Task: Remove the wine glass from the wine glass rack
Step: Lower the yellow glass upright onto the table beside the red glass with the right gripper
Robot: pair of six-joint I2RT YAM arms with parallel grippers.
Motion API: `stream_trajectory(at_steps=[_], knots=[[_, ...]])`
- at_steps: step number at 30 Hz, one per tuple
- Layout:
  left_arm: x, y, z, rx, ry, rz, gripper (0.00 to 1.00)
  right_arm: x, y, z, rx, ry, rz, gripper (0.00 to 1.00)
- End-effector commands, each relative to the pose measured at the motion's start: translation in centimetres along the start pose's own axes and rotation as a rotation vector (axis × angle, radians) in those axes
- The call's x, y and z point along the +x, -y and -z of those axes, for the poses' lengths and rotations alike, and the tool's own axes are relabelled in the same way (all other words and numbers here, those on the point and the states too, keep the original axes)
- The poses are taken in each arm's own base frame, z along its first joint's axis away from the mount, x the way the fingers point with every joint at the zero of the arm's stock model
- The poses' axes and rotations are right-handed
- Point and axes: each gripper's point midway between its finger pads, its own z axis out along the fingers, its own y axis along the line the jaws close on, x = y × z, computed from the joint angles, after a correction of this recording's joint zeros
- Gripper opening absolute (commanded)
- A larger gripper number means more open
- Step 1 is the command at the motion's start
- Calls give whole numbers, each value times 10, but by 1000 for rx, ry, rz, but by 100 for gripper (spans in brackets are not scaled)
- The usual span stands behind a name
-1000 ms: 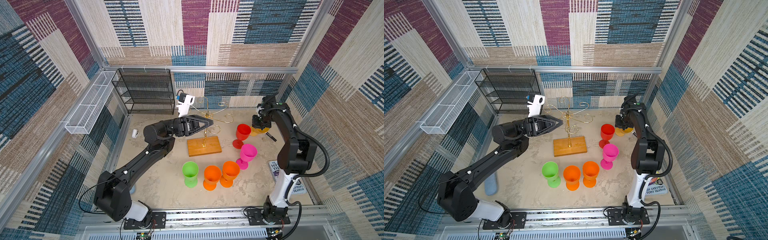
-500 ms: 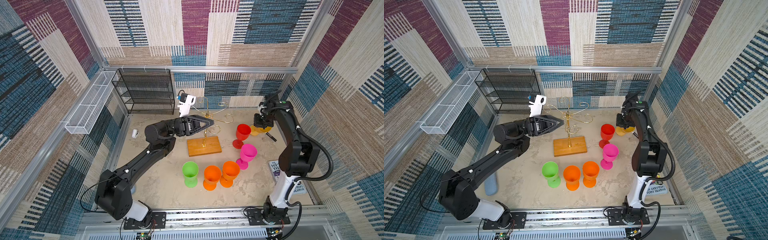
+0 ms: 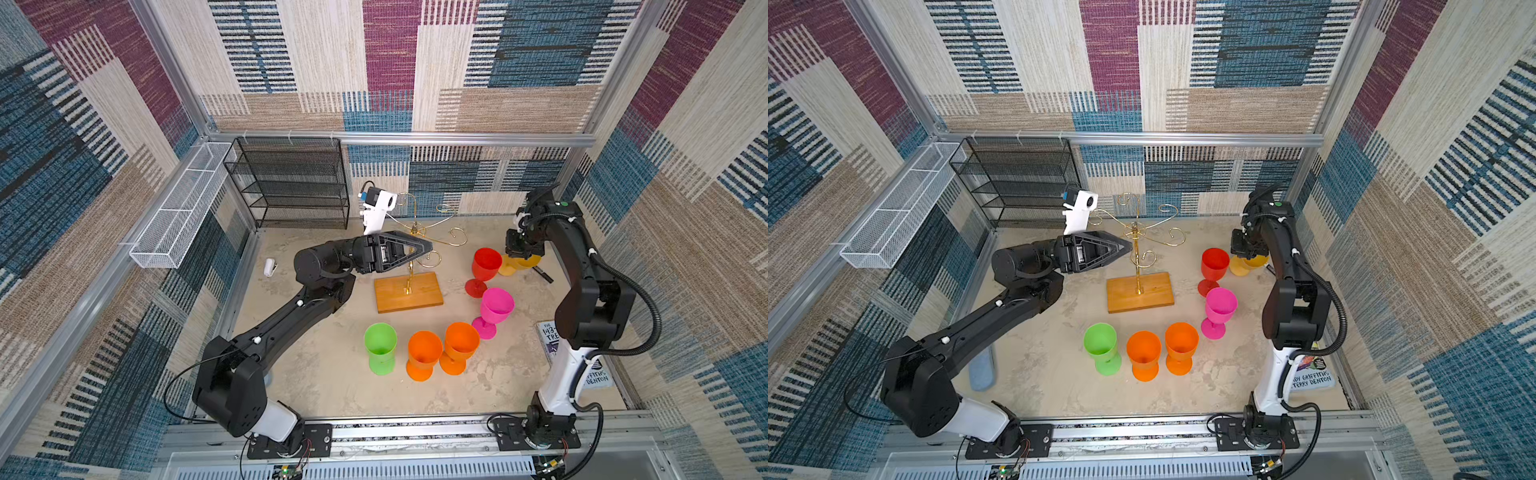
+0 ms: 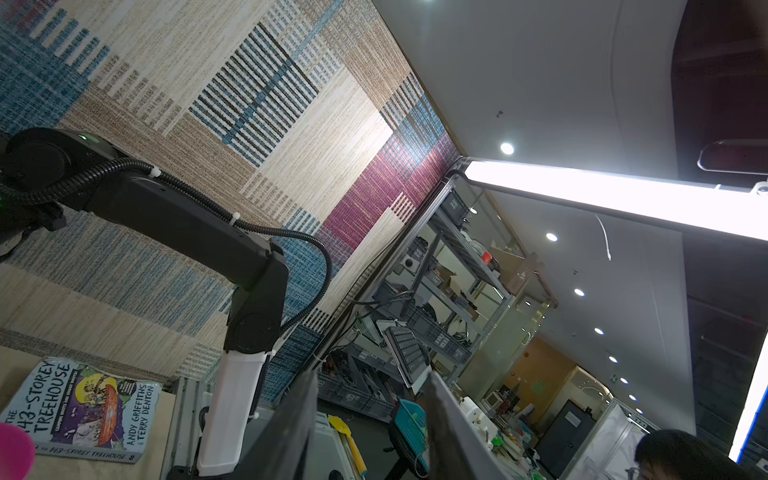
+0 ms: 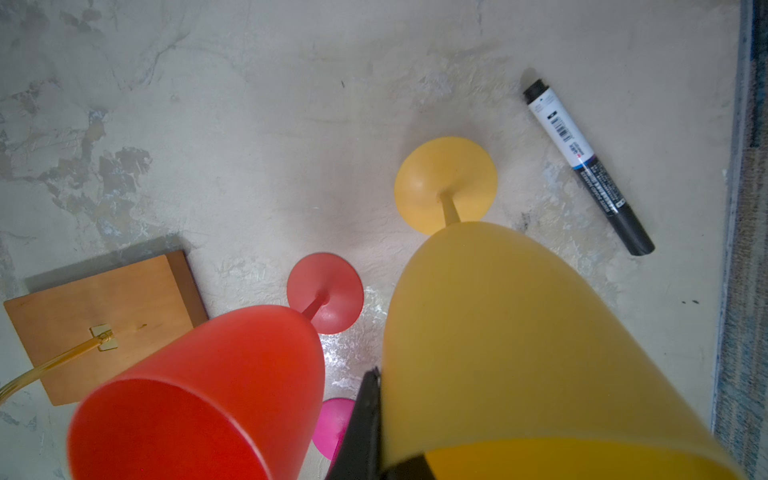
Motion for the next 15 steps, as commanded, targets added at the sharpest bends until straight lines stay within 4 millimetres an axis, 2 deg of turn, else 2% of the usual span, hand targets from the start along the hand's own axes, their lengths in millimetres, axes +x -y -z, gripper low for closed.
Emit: stream_trajectory(at_steps=[1, 8, 15], knots=[[4, 4, 0, 14, -21, -52, 45, 1, 3, -2, 18, -8, -13, 0], [4, 3, -1, 15, -21, -51, 45, 0, 5, -5, 26, -11, -8, 6], [4, 4, -2, 18, -24, -49, 45, -3, 5, -4, 32, -1, -4, 17]])
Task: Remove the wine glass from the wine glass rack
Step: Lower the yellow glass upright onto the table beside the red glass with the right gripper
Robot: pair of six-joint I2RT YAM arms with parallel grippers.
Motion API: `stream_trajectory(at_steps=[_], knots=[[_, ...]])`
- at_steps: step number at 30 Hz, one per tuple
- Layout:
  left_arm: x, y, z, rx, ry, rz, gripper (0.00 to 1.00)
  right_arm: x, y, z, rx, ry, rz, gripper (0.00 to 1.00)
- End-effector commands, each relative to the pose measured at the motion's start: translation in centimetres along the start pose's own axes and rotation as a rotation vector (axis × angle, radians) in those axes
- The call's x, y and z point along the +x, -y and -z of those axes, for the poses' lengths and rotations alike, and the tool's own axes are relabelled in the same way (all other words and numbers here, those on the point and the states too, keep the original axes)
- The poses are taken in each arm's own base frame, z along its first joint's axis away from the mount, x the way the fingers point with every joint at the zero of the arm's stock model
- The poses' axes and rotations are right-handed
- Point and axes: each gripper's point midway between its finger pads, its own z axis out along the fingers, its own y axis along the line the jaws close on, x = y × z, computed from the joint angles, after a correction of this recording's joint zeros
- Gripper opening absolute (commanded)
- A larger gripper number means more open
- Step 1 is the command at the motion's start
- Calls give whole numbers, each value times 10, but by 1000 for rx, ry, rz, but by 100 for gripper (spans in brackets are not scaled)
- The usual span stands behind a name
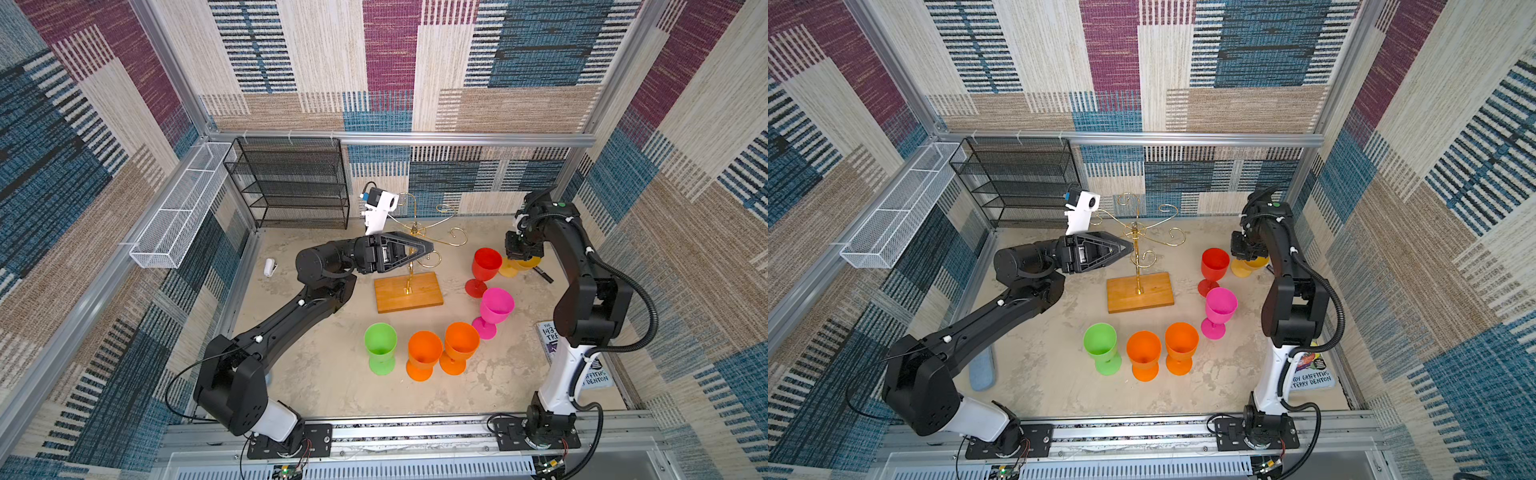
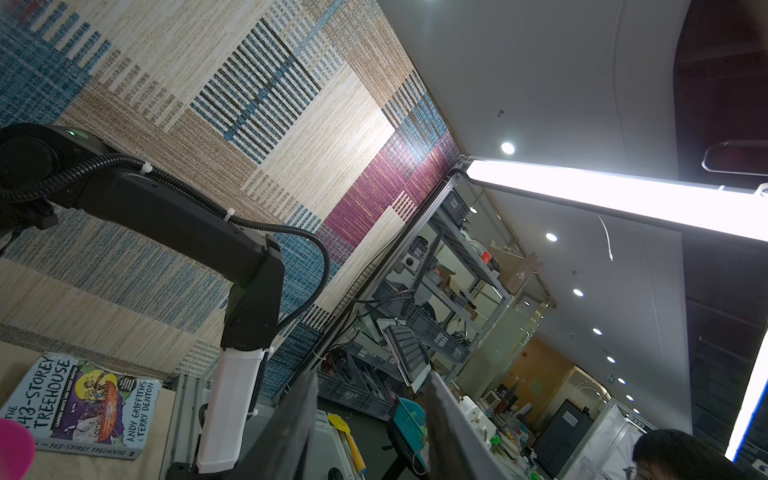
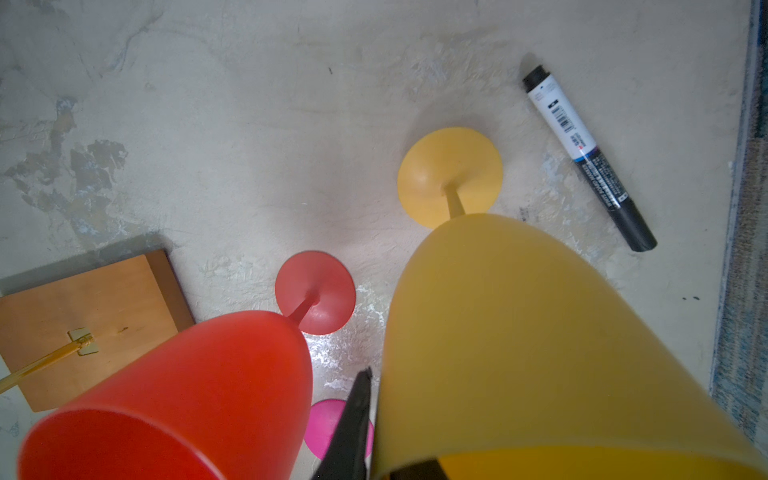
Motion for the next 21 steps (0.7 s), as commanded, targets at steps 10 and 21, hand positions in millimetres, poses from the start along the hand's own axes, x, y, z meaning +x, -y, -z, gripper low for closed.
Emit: stream_trajectory(at_steps=[10, 21], knots=[[3, 6, -3, 22, -26, -55, 45, -14, 2, 12, 26, 55, 2, 25], [4, 5, -4, 24, -30, -53, 45, -24, -4, 20, 26, 93, 17, 27]])
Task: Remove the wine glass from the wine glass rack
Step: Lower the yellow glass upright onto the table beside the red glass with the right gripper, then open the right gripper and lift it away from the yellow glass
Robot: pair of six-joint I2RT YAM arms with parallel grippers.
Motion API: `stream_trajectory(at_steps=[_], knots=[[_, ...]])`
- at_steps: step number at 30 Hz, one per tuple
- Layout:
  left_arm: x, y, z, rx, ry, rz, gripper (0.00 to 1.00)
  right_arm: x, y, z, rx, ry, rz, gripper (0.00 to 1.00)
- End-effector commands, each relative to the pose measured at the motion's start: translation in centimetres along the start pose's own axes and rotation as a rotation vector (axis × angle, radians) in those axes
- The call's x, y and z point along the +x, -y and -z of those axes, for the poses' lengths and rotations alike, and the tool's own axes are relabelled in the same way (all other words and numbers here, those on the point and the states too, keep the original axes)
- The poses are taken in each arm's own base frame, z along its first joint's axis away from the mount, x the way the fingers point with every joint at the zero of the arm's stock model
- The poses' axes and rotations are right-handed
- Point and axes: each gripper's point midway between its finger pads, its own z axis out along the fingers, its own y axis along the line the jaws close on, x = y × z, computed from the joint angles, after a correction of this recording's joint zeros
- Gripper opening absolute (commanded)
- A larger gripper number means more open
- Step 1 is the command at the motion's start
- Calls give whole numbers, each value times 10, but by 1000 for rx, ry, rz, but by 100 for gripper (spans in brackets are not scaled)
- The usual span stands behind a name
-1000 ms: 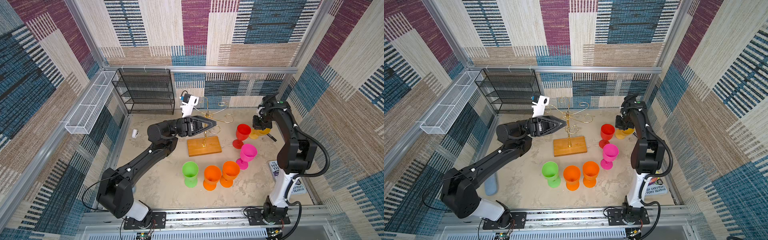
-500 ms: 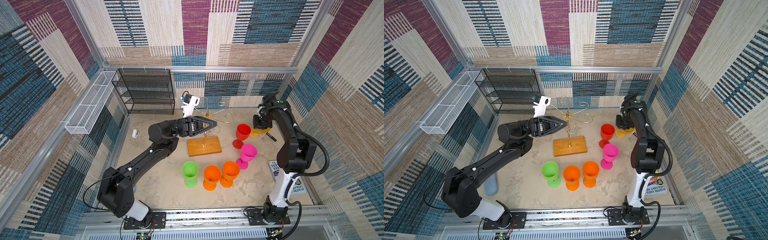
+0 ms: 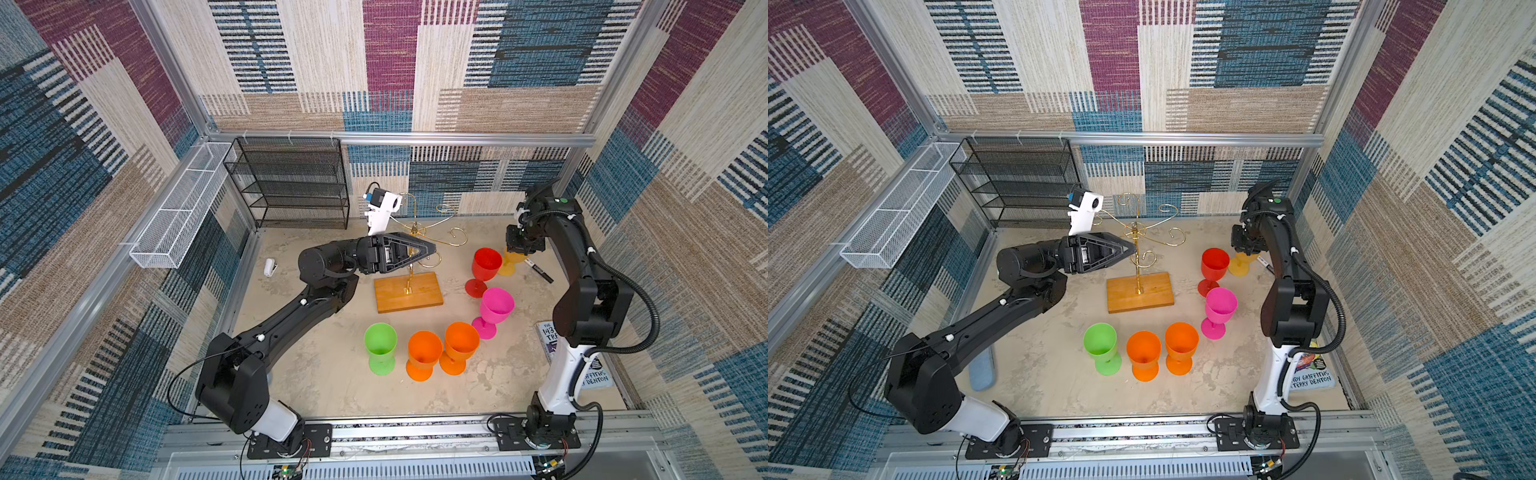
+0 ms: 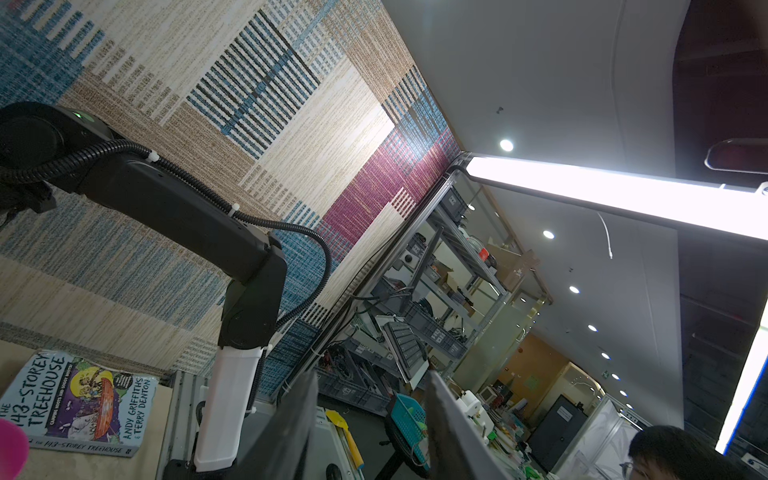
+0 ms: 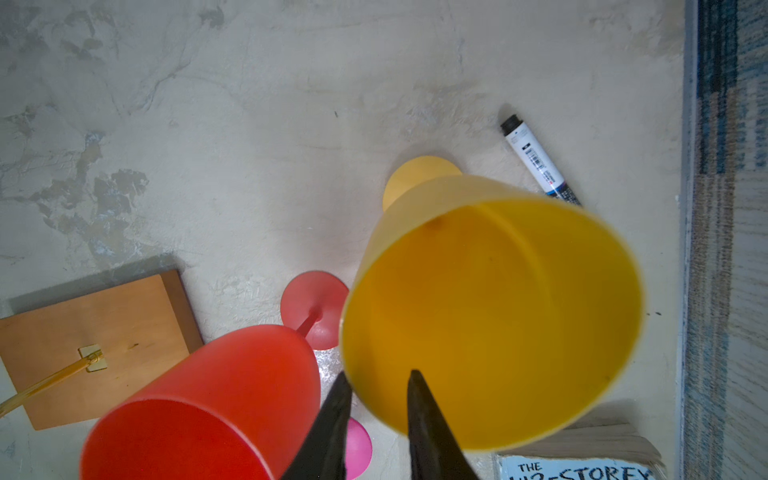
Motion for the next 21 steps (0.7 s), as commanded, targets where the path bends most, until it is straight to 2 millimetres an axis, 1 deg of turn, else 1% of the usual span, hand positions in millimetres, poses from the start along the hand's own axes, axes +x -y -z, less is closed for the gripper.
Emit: stream_trajectory(at_steps=[1, 7, 10, 16, 21], knots=[[2, 7, -1, 18, -18, -60, 45, -7, 1, 3, 14, 26, -2, 27], [4, 4, 0, 14, -18, -54, 45, -13, -1, 7, 22, 54, 7, 28], [5, 3, 0, 13, -20, -52, 45, -17, -2, 12, 24, 81, 10, 29], [5, 0, 0, 10, -19, -48, 45, -31, -9, 30, 3, 175, 26, 31], [6, -2, 1, 7, -20, -42, 45, -35, -13, 47, -14, 230, 34, 32]])
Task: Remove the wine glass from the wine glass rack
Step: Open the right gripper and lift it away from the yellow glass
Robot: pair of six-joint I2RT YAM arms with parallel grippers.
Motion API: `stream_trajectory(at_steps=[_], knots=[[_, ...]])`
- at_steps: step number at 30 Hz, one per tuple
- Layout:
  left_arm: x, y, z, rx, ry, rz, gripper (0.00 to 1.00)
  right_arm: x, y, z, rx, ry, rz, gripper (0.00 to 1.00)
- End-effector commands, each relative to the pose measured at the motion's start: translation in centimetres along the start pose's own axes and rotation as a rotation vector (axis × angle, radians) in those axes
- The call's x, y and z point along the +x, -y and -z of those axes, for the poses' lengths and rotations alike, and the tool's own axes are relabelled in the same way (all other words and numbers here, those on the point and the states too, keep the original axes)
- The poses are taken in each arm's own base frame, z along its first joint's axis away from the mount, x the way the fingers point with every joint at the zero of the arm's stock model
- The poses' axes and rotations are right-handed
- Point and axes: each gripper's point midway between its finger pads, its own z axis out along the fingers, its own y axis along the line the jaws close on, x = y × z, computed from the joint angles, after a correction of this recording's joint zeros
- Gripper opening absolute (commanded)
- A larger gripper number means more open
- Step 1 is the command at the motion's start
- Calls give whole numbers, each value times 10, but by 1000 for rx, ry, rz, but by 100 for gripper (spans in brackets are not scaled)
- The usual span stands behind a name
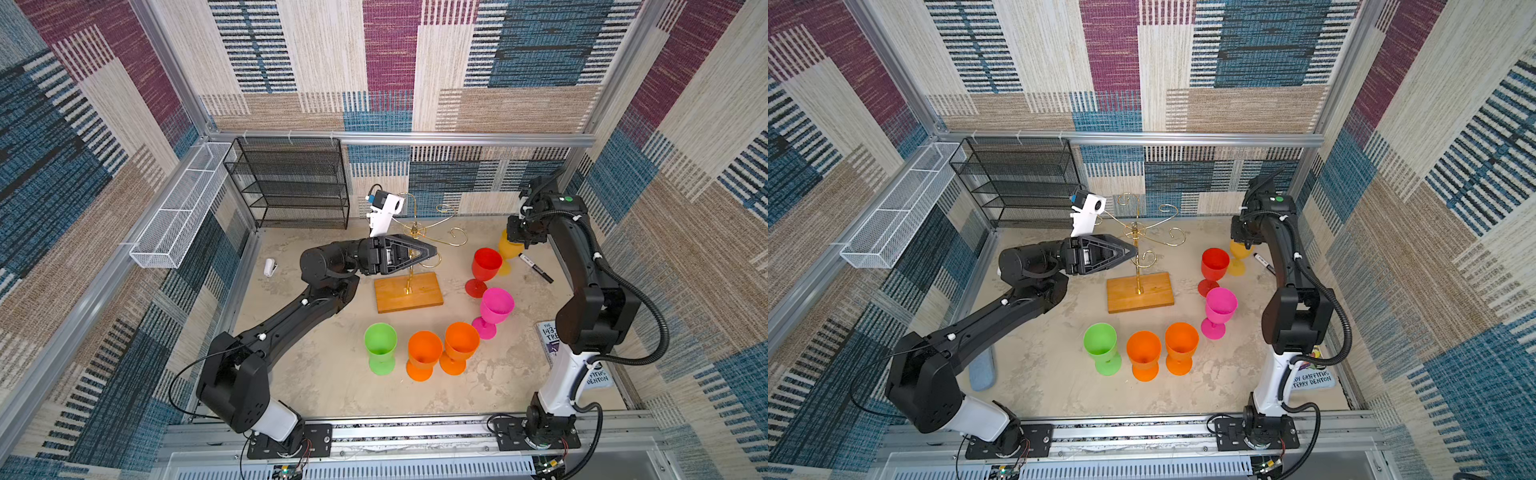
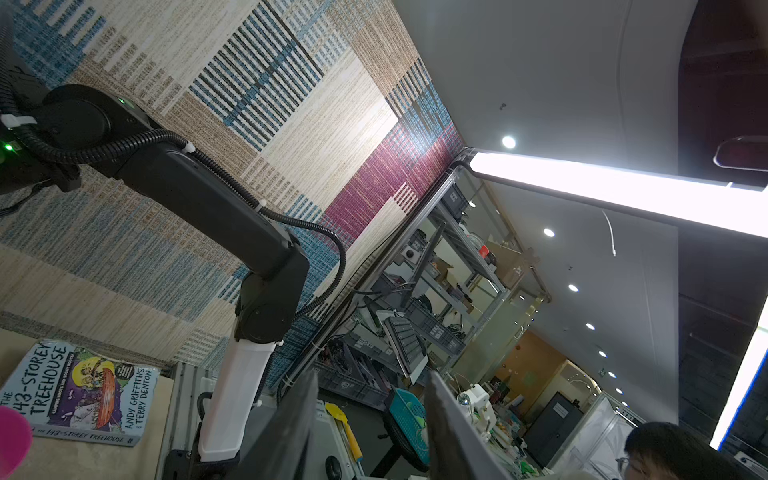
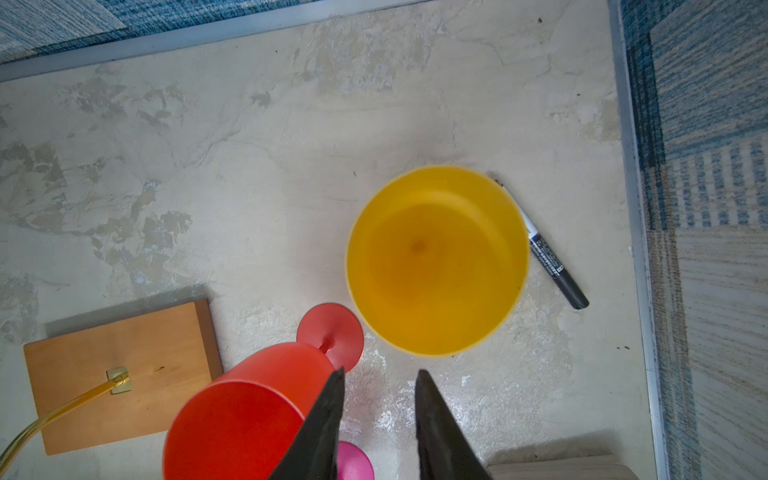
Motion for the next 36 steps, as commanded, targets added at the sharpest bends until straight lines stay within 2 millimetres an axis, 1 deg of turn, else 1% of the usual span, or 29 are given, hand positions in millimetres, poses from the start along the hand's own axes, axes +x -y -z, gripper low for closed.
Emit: stream_trajectory(at_steps=[1, 3, 6, 8, 9, 10, 11, 13, 14, 16, 18, 20, 22, 24, 26, 28, 30, 32, 34, 36], knots=[[2, 4, 0, 13, -7, -57, 45, -17, -4, 18, -18, 97, 7, 32], [3, 6, 0, 15, -14, -64, 45, -24, -8, 38, -39, 165, 11, 32], [3, 8, 1, 13, -27, -73, 46, -33, -17, 81, -88, 312, 28, 32], [0, 8, 4, 5, -24, -83, 47, -33, -24, 117, -133, 447, 53, 33], [-2, 7, 6, -1, -19, -87, 47, -31, -28, 132, -152, 507, 65, 33], [-5, 7, 8, -7, -12, -94, 47, -29, -31, 153, -174, 586, 83, 34], [-9, 7, 11, -15, -5, -104, 47, -21, -34, 159, -192, 621, 99, 35], [-18, 7, 18, -33, 8, -122, 48, -6, -42, 189, -238, 743, 148, 36], [-22, 6, 22, -46, 17, -130, 48, 3, -43, 201, -248, 798, 163, 39], [-32, 3, 29, -74, 39, -147, 48, 20, -42, 217, -248, 884, 180, 43], [-43, -5, 39, -123, 67, -160, 48, 34, -39, 225, -240, 939, 184, 45], [-51, -13, 48, -186, 84, -173, 48, 47, -33, 223, -214, 969, 166, 46], [-58, -25, 61, -280, 106, -193, 48, 59, -26, 217, -193, 994, 147, 46], [-64, -37, 80, -414, 135, -223, 49, 72, -30, 206, -227, 1003, 156, 47], [-66, -49, 108, -626, 170, -264, 50, 82, -28, 195, -239, 1018, 132, 47], [-66, -56, 136, -847, 184, -331, 51, 88, -18, 185, -199, 1024, 87, 47], [-63, -56, 162, -1037, 184, -400, 51, 90, -7, 176, -156, 1021, 33, 47], [-61, -58, 192, -1221, 200, -462, 52, 91, -3, 169, -155, 1013, -3, 47], [-53, -61, 225, -1394, 219, -510, 52, 96, -2, 158, -167, 1007, -27, 47], [-43, -67, 257, -1536, 246, -532, 52, 101, 4, 144, -146, 997, -65, 46]])
